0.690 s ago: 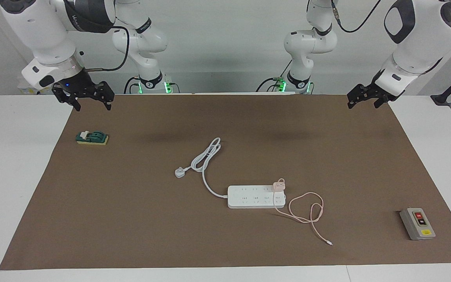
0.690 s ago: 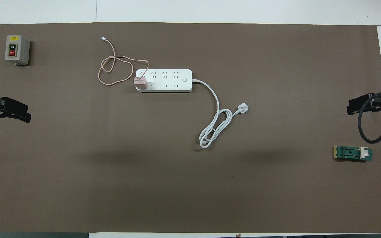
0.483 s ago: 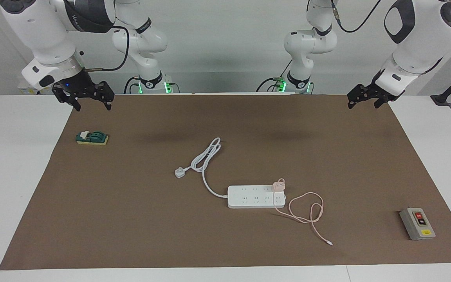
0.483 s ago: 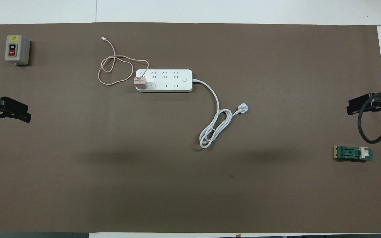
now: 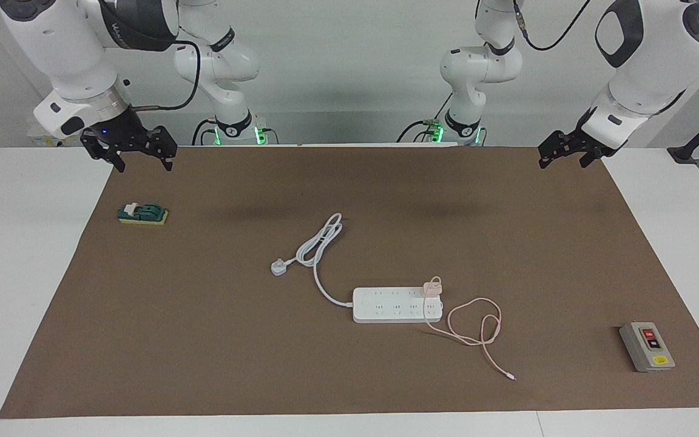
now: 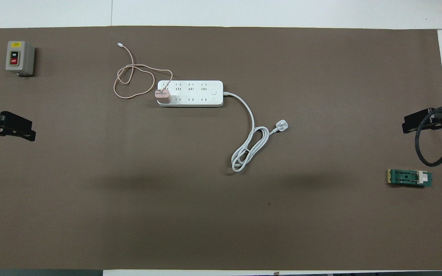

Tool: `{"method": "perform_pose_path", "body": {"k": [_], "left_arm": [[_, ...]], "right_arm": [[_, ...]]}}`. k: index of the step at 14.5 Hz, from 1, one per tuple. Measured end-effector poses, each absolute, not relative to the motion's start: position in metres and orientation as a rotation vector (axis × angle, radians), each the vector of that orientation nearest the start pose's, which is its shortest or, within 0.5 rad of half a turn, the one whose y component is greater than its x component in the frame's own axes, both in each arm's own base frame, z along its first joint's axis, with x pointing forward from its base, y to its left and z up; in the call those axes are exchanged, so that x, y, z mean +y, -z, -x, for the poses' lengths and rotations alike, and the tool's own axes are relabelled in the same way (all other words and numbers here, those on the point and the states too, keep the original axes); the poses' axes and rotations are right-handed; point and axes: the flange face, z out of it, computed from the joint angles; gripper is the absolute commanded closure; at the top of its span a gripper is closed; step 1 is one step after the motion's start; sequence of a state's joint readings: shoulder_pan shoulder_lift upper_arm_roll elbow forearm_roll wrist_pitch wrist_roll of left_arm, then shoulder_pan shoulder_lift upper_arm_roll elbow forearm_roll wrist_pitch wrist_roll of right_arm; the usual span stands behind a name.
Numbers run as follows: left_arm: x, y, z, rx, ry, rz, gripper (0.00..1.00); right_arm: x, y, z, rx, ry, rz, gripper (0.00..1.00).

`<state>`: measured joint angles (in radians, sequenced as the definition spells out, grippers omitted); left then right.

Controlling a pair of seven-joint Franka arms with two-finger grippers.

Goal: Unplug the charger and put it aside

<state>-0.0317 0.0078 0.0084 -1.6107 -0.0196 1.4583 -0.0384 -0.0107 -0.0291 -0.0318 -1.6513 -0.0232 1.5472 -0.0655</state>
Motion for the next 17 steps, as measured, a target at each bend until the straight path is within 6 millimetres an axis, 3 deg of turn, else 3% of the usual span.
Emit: {"method": "perform_pose_path", "body": {"k": [7,10,12,14,17], "left_arm": [[-0.037,-0.589,-0.546,-0.694,-0.215,3.043,0.0],[-0.054,-0.571,-0.556,-1.155,-0.201,2.881,0.0],[-0.072,-0.551,-0.573,-1.488,-0.168,2.742,0.0],[-0.091,-0.528,-0.586,-1.732,-0.183,2.608,0.0],[-0.122,-0.497,-0.605,-1.995,-0.158,2.431,0.0]], "right_arm": [[-0.025,-0.6,-0.539,-0.038,-0.129,3.157,0.0],[-0.017,-0.6,-0.54,-0.027,-0.128,3.158,0.0],[0.004,-0.6,-0.541,0.071,-0.118,3.162,0.0],[0.043,-0.595,-0.542,0.214,-0.102,3.162,0.0],[0.103,-0.567,-0.553,0.477,-0.106,3.085,0.0]]}}
